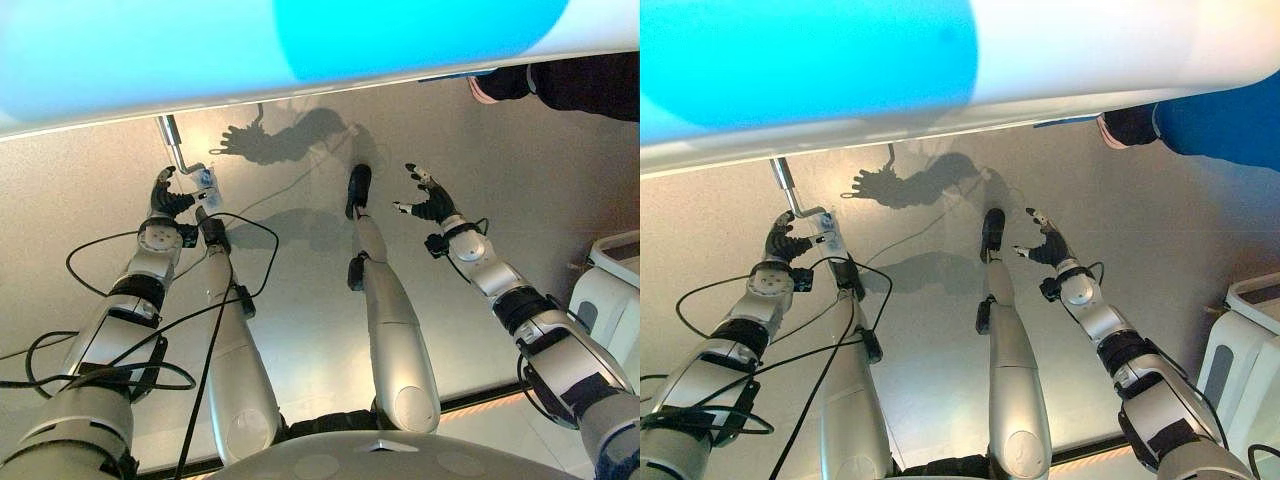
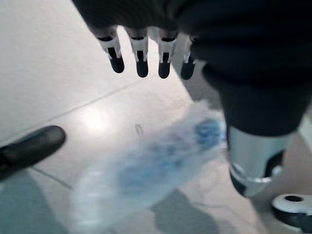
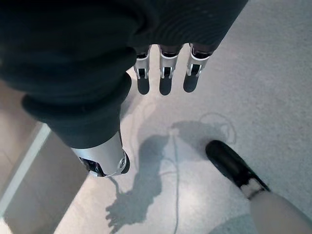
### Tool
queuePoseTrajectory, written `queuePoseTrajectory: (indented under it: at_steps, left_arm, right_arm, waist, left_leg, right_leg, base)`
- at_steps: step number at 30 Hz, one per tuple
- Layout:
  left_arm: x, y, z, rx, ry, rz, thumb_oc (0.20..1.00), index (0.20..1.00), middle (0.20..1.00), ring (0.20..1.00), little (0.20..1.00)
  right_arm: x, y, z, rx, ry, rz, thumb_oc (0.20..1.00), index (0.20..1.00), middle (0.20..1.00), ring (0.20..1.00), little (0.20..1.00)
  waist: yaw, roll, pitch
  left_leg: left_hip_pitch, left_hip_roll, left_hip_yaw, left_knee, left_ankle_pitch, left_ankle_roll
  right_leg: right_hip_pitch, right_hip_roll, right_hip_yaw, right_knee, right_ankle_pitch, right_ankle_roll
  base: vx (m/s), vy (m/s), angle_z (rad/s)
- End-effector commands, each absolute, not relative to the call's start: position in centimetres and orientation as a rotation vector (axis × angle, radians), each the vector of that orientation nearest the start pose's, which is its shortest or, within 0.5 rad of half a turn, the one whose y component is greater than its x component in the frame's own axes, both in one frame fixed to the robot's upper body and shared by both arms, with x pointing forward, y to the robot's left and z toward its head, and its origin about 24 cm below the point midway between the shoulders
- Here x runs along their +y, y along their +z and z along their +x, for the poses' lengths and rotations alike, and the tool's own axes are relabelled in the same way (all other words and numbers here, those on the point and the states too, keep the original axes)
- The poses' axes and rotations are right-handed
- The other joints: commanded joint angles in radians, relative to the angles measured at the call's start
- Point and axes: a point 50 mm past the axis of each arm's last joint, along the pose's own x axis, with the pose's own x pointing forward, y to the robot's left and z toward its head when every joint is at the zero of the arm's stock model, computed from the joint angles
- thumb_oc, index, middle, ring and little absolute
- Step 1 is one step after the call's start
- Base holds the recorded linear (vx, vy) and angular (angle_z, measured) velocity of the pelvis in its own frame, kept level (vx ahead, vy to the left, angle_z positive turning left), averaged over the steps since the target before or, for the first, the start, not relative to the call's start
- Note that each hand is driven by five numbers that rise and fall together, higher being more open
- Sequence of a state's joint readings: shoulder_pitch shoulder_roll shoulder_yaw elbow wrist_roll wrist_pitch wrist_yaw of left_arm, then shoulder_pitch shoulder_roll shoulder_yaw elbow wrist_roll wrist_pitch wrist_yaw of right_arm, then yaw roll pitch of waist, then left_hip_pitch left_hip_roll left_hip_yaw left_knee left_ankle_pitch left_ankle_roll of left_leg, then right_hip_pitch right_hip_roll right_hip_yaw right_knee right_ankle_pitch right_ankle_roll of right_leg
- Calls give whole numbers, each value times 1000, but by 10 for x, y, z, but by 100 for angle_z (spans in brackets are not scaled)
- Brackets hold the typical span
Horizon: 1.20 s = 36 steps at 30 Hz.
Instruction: Raise the hospital bed
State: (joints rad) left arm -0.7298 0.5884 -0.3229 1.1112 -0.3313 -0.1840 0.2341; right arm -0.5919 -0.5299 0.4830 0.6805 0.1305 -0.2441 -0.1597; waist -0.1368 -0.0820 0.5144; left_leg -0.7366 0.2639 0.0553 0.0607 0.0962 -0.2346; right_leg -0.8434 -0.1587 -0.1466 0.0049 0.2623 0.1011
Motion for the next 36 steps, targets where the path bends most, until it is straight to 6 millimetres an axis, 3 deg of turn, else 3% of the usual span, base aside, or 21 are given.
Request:
queuePoseTrajectory:
  at_steps: [1,8,26,36]
  left_arm:
    - [315,90,350,132,429,427,1000,1000,1000,1000,1000]
    - [317,87,350,157,430,404,1000,1000,1000,1000,1000]
    - [306,68,350,242,373,376,1000,1000,1000,1000,1000]
    - [303,54,344,291,347,354,1000,1000,1000,1000,1000]
  right_arm:
    - [-194,86,347,-153,133,-591,1000,1000,1000,1000,1000]
    - [-187,96,346,-207,164,-615,1000,1000,1000,1000,1000]
    - [-186,101,350,-217,157,-623,1000,1000,1000,1000,1000]
    - [-183,100,350,-210,172,-627,1000,1000,1000,1000,1000]
  waist:
    - [-3,-37,6]
    - [-4,-50,6]
    - [0,-31,6]
    - [4,-37,6]
  left_leg:
    - [-118,-29,-17,28,94,80]
    - [-133,-24,-16,6,105,79]
    - [-148,-35,-20,3,107,77]
    - [-137,-31,-20,-11,114,75]
  right_leg:
    - [-22,12,33,122,-105,70]
    - [-41,18,30,113,-102,70]
    - [-54,13,30,112,-102,68]
    - [-46,17,29,104,-100,68]
  base:
    - [0,0,0]
    - [-1,-10,0]
    - [0,0,0]
    - [0,0,0]
